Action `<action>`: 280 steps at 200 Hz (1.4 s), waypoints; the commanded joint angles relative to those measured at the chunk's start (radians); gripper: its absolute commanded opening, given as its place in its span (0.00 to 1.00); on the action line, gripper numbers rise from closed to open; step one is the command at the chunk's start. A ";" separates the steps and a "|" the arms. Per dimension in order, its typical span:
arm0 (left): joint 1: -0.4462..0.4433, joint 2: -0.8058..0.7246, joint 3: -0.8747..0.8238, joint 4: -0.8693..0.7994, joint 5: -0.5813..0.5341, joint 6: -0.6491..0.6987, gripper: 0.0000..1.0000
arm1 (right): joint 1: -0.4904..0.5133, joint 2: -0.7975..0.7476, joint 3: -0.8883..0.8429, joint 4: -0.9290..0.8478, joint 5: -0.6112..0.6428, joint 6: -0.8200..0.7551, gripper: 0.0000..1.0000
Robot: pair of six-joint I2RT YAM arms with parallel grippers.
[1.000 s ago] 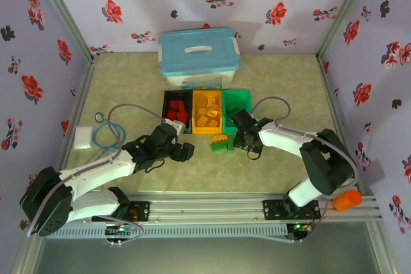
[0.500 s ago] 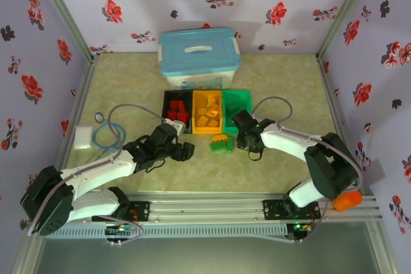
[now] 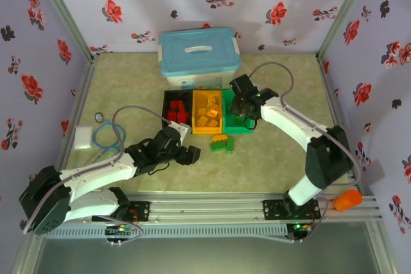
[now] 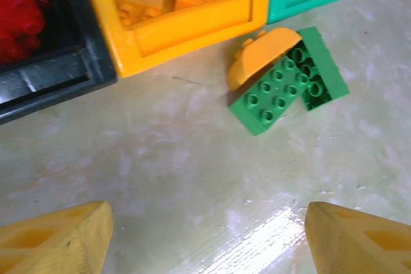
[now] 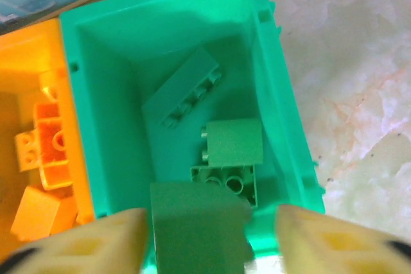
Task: Sort the legos into containers by color
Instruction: Place the lego in the container, then pick up the lego from the center of the table.
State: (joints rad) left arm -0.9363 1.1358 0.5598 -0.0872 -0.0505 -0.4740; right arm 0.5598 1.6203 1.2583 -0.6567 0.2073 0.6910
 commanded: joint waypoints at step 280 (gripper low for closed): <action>-0.025 0.078 -0.025 0.106 0.035 -0.002 0.70 | 0.255 -0.026 -0.346 0.163 -0.028 0.131 0.19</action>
State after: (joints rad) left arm -0.9558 1.2289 0.5426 0.0010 0.0006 -0.4801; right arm 0.8036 1.6157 0.9272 -0.4435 0.1516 0.8158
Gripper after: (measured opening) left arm 0.704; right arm 0.218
